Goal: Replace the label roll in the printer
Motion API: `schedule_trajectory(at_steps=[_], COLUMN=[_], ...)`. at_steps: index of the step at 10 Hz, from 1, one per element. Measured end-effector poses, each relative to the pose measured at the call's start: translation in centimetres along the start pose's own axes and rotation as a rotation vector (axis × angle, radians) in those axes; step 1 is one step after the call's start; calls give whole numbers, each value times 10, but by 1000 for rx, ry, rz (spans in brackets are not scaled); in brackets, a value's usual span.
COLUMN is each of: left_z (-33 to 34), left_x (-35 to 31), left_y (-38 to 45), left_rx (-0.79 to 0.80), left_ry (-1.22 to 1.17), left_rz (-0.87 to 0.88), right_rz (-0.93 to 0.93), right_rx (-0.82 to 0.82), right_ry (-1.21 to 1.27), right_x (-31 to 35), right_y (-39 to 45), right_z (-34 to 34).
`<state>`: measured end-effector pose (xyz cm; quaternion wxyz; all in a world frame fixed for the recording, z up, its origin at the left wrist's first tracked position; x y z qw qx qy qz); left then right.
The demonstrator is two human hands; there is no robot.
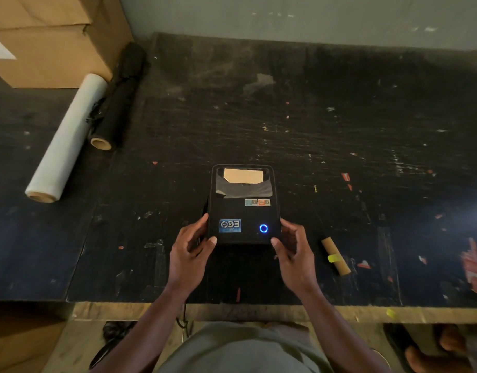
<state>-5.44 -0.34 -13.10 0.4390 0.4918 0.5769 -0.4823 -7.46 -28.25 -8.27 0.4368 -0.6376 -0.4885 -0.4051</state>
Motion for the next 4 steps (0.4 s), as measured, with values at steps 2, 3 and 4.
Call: schedule_trajectory(at_steps=[2,3,4], left_z=[1,1,-1], left_x=[0,-3,-3], left_y=[-1,-3,-2], left_rx=[29,31,33], left_ry=[24,14,5], left_rz=[-14,-19,-54], right_rz=[9,7,2], right_rx=[5,11,13], right_ry=[-13,-33,-47], right_x=[-3,-5,-1], right_y=[0,1,1], right_z=[0,0,-3])
Point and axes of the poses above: each hand's wrist, its own y-axis towards the middle knuckle, its own z-axis out of the palm, x = y × z, the point moved 6 cm from there along y, towards the middle knuckle, and after that the axes turned 3 degrees about x, right-handed, at the moved point
